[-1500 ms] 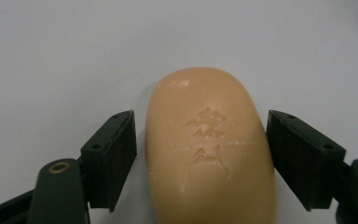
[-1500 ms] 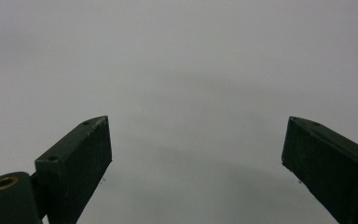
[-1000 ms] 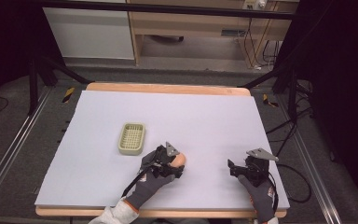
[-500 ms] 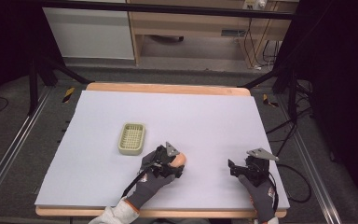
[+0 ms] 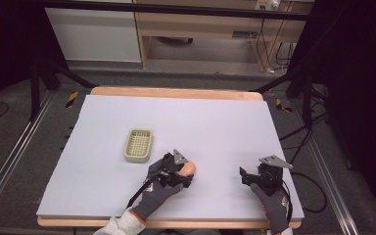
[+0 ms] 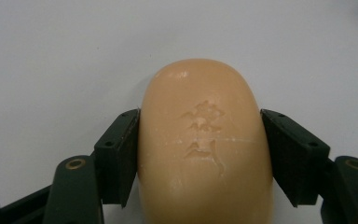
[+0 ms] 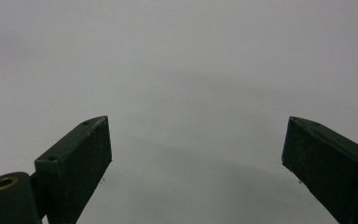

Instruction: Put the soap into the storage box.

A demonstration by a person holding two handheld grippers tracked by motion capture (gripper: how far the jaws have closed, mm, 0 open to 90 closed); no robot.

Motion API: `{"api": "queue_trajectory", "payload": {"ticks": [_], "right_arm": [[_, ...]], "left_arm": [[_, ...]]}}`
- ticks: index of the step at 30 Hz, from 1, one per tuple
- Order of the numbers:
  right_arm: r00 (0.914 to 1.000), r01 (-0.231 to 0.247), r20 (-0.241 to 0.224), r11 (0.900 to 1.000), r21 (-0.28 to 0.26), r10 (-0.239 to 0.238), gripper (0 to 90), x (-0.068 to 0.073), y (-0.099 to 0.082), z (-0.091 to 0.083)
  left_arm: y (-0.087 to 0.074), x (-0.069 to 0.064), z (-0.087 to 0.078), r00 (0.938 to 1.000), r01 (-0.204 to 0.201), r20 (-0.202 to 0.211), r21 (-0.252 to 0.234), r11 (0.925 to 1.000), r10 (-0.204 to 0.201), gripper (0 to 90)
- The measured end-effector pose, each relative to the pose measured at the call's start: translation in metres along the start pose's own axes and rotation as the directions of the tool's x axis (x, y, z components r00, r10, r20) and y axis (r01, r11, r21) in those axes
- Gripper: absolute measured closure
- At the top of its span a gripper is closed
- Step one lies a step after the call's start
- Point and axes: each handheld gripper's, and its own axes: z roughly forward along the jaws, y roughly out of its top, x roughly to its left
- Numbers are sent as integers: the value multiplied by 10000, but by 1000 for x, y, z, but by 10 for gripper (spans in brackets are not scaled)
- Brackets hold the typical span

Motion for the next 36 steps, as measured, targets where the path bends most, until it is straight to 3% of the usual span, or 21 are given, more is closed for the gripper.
{"api": "queue_trajectory", "payload": {"ticks": [16,36], "right_arm": [[10000,-6,28,10000,-37,6,85,0,0,-1],[10000,13,30,10000,-29,-13,85,0,0,-1]], "left_arm": [[6,5,-28,9999,157,80,-555,9983,-153,315],[7,34,-71,9968,704,-282,-1355,9883,-749,315]]}}
